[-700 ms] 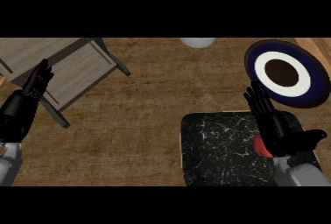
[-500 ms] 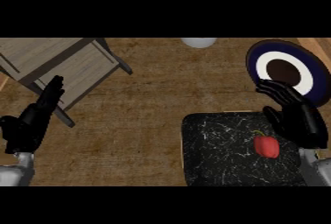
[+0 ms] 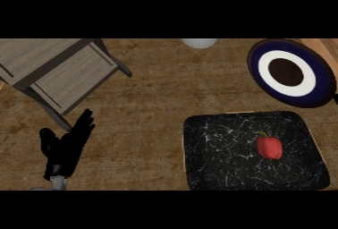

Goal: Pick the bell pepper from the tray and place it in the plate

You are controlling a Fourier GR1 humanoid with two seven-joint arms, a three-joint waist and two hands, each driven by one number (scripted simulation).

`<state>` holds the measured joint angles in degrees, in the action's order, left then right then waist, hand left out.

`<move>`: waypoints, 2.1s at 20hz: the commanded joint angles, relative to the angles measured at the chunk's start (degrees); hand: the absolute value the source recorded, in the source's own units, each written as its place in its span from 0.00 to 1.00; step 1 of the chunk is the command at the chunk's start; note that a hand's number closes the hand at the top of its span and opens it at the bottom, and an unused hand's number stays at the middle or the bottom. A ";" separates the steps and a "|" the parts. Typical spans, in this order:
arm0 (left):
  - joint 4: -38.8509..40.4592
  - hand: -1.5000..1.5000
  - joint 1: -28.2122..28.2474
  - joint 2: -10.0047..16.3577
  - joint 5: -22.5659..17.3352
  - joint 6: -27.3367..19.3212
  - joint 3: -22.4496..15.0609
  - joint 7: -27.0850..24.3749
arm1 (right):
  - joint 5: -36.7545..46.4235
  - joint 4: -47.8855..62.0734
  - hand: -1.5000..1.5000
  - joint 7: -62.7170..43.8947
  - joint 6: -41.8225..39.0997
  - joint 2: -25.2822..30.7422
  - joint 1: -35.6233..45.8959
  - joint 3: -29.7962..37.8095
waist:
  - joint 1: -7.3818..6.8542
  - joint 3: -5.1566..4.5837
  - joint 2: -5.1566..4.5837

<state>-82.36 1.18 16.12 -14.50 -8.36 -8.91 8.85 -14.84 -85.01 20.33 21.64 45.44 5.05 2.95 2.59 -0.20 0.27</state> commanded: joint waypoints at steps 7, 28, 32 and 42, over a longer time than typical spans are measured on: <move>-1.79 0.50 1.56 -1.03 -0.31 1.68 -0.28 3.56 | 1.45 -13.55 0.00 2.38 -6.79 5.60 -20.93 10.90 | -1.63 0.16 0.02; -0.05 0.50 2.15 -4.56 2.54 2.14 -0.82 0.65 | 38.42 -36.19 0.00 -51.01 -12.49 9.51 -16.67 -14.40 | -2.93 0.16 -0.28; 1.18 0.50 -0.53 -6.63 4.11 -0.16 -0.81 1.64 | 41.46 -30.35 0.00 -53.30 -17.87 6.36 -12.32 -18.36 | -2.98 0.18 -0.34; -1.16 0.50 0.05 -8.72 6.41 0.15 -0.36 4.36 | 50.03 -28.09 0.00 -51.67 -22.58 -7.51 -11.48 -19.51 | -2.53 0.20 -0.23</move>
<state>-82.40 0.72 9.05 -9.75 -7.06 -8.86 11.93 32.34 -113.53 -32.03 1.31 41.79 -6.54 -17.89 -0.08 0.03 0.04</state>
